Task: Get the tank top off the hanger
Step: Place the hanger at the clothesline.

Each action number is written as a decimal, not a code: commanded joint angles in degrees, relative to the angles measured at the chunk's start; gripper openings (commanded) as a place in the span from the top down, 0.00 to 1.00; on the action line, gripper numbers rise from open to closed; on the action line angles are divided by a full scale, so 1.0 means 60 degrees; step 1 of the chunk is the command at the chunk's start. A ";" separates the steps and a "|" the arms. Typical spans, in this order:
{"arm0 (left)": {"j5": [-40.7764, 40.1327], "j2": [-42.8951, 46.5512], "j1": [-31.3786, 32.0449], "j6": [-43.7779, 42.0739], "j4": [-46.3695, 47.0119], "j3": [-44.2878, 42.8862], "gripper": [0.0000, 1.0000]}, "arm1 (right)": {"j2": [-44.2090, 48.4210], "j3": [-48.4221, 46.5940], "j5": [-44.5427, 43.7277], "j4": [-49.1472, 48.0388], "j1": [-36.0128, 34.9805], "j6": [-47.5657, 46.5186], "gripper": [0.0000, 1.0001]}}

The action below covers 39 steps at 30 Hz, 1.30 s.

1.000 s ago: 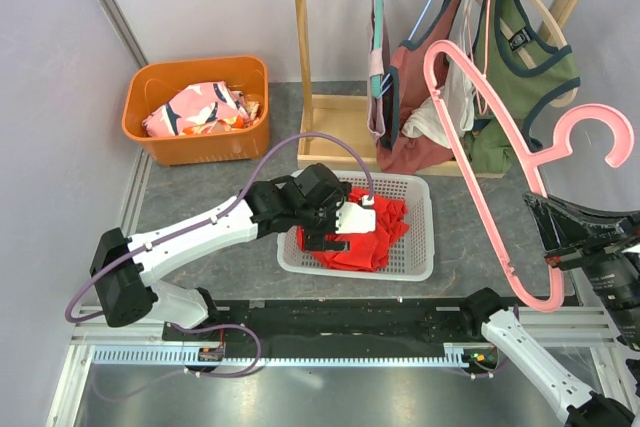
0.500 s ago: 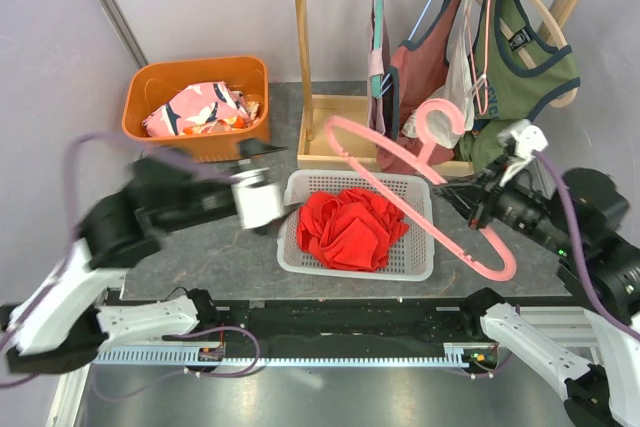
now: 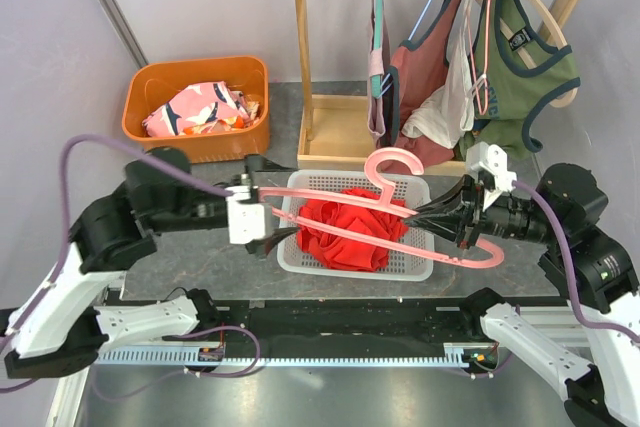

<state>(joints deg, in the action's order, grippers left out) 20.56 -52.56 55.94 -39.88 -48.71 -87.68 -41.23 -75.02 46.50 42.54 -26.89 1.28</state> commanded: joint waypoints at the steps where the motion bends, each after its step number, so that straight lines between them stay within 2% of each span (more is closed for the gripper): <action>1: 0.0893 -0.0556 -0.0051 0.0406 -0.0158 -0.0297 0.00 | 0.0062 -0.0296 0.0409 -0.0618 -0.0015 -0.1690 1.00; 3: 0.0968 -0.0834 -0.0051 0.0523 -0.0158 -0.0488 0.01 | -0.0129 -0.0445 0.0292 -0.0002 -0.0014 -0.2043 1.00; 10: 0.1071 -0.1391 -0.0051 0.0860 -0.0319 -0.1016 0.04 | -0.0174 -0.0182 0.0263 -0.0265 -0.0088 -0.2264 1.00; 16: 0.1335 -0.1612 -0.0066 0.1007 -0.0568 -0.1164 0.17 | -0.0115 -0.0137 0.0028 -0.0381 -0.0088 -0.2308 1.00; 17: 0.1335 -0.1626 -0.0066 0.1007 -0.0612 -0.1134 0.23 | -0.0130 -0.0167 0.0014 -0.0411 -0.0088 -0.2337 1.00; 20: 0.1349 -0.1685 -0.0051 0.1007 -0.0729 -0.1032 0.32 | -0.0188 -0.0298 -0.0103 -0.0396 -0.0102 -0.2425 1.00; 24: 0.1306 -0.1817 -0.0051 0.1007 -0.0788 -0.1002 0.34 | -0.0218 -0.0343 -0.0293 -0.0309 -0.0146 -0.2659 1.00; 27: 0.1422 -0.1948 -0.0051 0.0992 -0.0774 -0.1075 0.47 | -0.0261 -0.0328 -0.0586 -0.0235 -0.0176 -0.2761 1.00; 28: 0.1466 -0.1978 -0.0051 0.1007 -0.0774 -0.1104 0.59 | -0.0291 -0.0328 -0.0631 -0.0235 -0.0190 -0.2776 1.00; 30: 0.1437 -0.2080 -0.0051 0.1065 -0.0788 -0.1236 0.71 | -0.0335 -0.0328 -0.0821 -0.0236 -0.0205 -0.2791 1.00; 31: 0.1423 -0.2110 -0.0051 0.1065 -0.0774 -0.1280 0.83 | -0.0349 -0.0328 -0.0894 -0.0293 -0.0205 -0.2791 1.00; 34: 0.1277 -0.2139 -0.0051 0.1109 -0.0730 -0.1397 0.98 | -0.0393 -0.0284 -0.1143 -0.0454 -0.0205 -0.2762 0.98; 36: 0.1188 -0.2125 -0.0066 0.1095 -0.0715 -0.1441 0.98 | -0.0394 -0.0182 -0.1348 -0.0688 -0.0205 -0.2703 0.96; 37: 0.1130 -0.2096 -0.0066 0.1095 -0.0671 -0.1442 0.98 | -0.0393 -0.0138 -0.1421 -0.0762 -0.0205 -0.2645 0.88; 39: 0.0882 -0.2081 -0.0051 0.1153 -0.0569 -0.1471 0.98 | -0.0394 -0.0108 -0.1553 -0.0938 -0.0205 -0.2601 0.82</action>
<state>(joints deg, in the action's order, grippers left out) 25.93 -65.25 55.09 -34.63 -53.39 -94.26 -42.61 -75.66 42.92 43.68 -28.32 -14.57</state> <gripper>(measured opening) 0.062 0.139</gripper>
